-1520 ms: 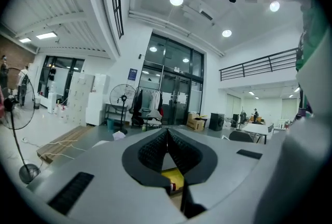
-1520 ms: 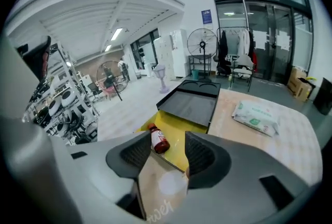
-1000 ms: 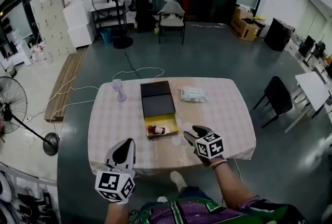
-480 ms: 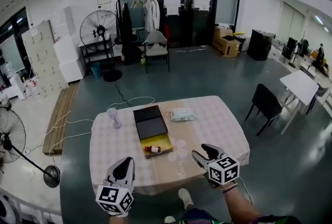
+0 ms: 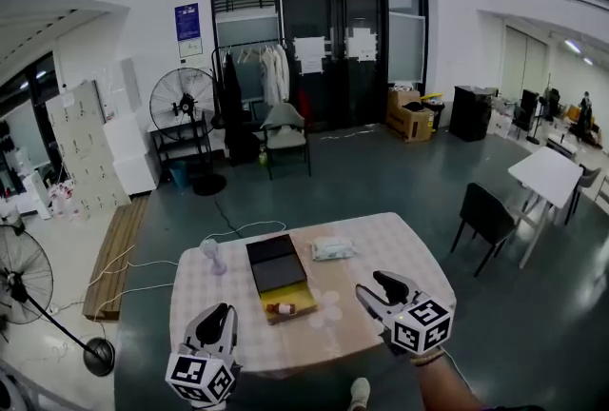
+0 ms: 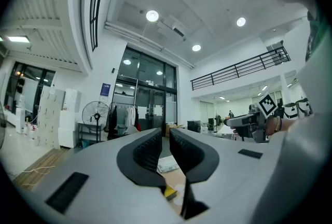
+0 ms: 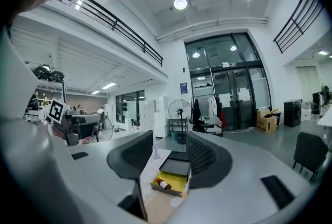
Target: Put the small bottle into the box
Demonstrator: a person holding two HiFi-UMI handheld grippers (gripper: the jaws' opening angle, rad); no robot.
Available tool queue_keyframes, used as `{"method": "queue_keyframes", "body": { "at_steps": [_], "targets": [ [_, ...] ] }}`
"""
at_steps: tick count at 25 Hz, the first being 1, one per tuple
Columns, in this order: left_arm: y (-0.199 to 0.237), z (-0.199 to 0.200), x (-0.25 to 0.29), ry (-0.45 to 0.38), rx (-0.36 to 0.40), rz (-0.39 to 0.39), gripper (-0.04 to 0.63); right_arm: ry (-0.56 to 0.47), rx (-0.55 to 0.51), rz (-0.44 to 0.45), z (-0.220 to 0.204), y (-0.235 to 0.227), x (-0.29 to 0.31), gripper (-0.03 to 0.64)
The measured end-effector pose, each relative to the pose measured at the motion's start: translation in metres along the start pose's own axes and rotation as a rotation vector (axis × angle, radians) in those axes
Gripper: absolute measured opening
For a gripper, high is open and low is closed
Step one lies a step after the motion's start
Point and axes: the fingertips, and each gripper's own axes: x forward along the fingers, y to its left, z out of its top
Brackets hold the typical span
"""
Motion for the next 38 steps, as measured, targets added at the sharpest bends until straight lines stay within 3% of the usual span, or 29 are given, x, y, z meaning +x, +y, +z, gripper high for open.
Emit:
{"method": "queue_keyframes", "body": {
  "at_steps": [8,21,38],
  "targets": [
    [-0.003,0.021,-0.019,-0.089,0.016,0.053,0.043,-0.086,-0.021,0.026,0.023,0.029,-0.005,0.176],
    [0.007,0.02,-0.045,-0.098,0.0,0.118,0.023,-0.084,-0.014,-0.003,0.016,0.043,-0.007,0.105],
    [-0.009,0.016,-0.039,-0.092,0.015,0.07,0.023,-0.119,-0.016,-0.054,0.016,0.038,-0.019,0.015]
  ]
}}
